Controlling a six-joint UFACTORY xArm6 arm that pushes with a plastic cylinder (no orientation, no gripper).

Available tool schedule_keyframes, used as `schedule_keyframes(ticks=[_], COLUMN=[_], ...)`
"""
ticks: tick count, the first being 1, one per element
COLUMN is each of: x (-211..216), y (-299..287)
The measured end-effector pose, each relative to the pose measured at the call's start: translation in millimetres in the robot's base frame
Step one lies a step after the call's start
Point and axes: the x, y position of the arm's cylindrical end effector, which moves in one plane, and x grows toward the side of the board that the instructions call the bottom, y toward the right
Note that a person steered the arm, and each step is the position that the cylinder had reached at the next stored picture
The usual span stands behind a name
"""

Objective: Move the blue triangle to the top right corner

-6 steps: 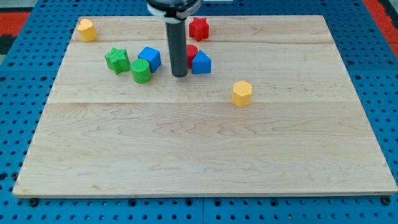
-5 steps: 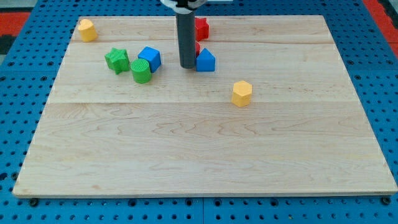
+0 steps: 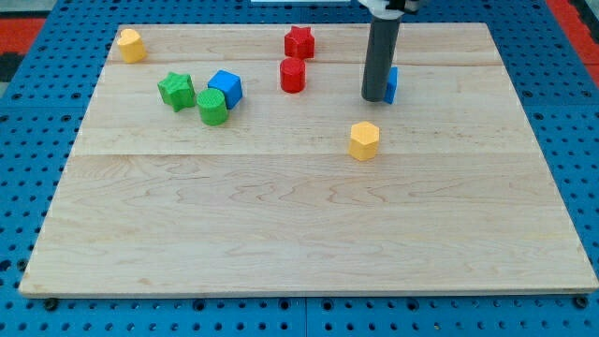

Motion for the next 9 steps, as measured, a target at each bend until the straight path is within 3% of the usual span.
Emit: schedule_keyframes(ticks=[2,4,6,8,9], x=[-6,-44,-46,-89,-64], y=[55,39,63,71,71])
